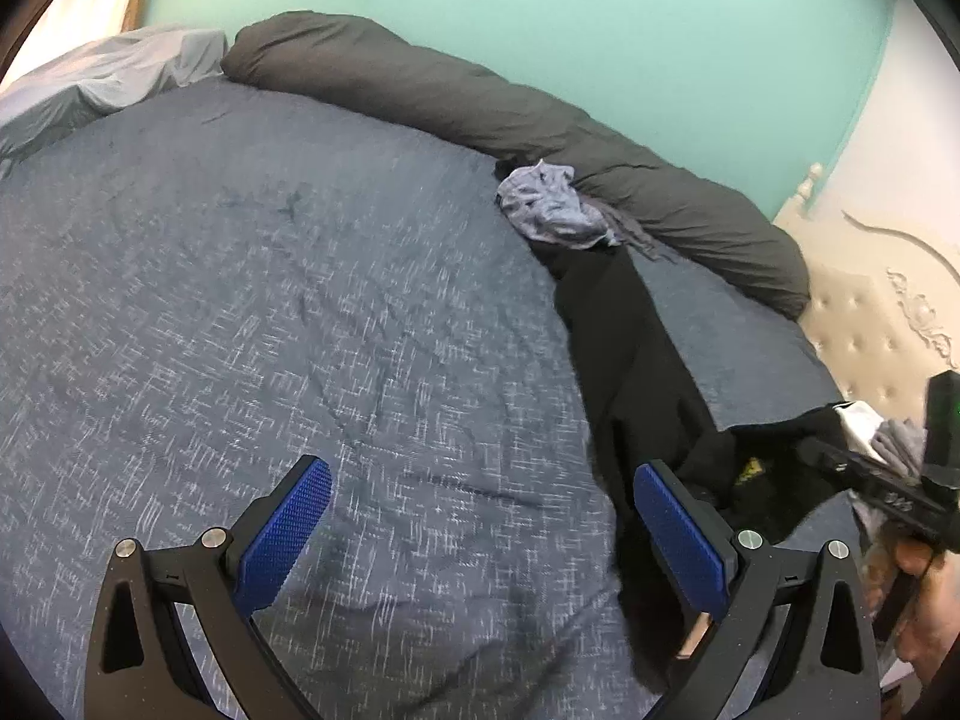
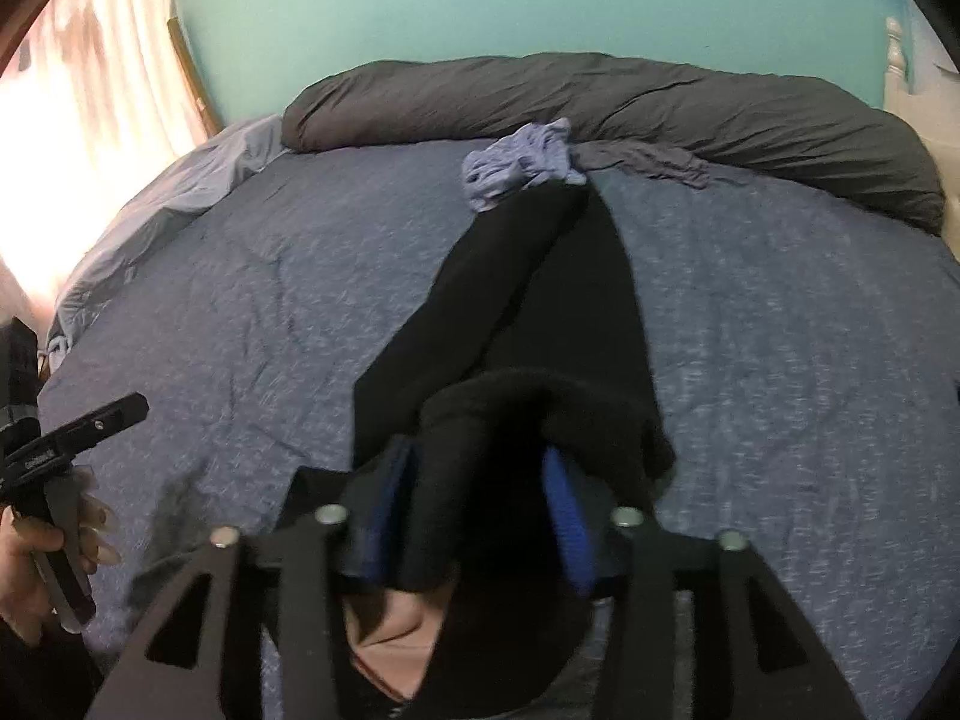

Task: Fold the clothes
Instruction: 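Lift the black garment with the right tool and drag it across the bed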

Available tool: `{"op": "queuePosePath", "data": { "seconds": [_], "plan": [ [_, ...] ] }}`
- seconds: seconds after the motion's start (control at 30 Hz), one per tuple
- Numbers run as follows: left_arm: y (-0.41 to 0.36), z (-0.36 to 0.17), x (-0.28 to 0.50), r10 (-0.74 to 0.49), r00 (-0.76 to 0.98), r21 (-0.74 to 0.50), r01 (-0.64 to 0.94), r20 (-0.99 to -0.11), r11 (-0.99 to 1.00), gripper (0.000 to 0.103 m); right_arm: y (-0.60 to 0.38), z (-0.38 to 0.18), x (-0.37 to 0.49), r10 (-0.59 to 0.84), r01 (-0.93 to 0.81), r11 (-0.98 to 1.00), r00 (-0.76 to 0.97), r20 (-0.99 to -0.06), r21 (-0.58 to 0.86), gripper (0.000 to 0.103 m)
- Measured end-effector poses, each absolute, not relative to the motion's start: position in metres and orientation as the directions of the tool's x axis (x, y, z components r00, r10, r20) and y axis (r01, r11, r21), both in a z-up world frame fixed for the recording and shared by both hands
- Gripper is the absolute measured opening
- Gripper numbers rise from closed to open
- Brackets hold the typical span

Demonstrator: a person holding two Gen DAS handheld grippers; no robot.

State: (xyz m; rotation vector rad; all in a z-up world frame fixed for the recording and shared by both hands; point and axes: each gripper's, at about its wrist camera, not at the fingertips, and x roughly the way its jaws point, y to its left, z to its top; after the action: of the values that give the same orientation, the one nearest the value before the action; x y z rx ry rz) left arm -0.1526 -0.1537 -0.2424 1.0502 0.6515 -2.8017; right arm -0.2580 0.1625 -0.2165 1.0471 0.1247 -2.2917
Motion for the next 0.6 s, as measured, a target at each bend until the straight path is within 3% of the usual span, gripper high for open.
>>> {"op": "queuePosePath", "data": {
  "seconds": [0.13, 0.5, 0.6],
  "plan": [
    [-0.152, -0.247, -0.162, 0.053, -0.764, -0.335, 0.219, -0.643, -0.916, 0.103, 0.185, -0.204, -0.26, -0.482, 0.526, -0.835, -0.557, -0.677, 0.162, 0.051],
    [-0.152, -0.261, -0.173, 0.027, -0.762, -0.324, 0.242, -0.647, -0.915, 0.103, 0.255, -0.18, -0.281, -0.297, 0.288, -0.948, -0.65, -0.7, 0.134, 0.051],
    [-0.153, -0.265, -0.174, 0.029, -0.761, -0.331, 0.246, -0.648, -0.911, 0.103, 0.248, -0.183, -0.293, -0.326, 0.326, -0.934, -0.614, -0.719, 0.146, 0.063]
  ]
}}
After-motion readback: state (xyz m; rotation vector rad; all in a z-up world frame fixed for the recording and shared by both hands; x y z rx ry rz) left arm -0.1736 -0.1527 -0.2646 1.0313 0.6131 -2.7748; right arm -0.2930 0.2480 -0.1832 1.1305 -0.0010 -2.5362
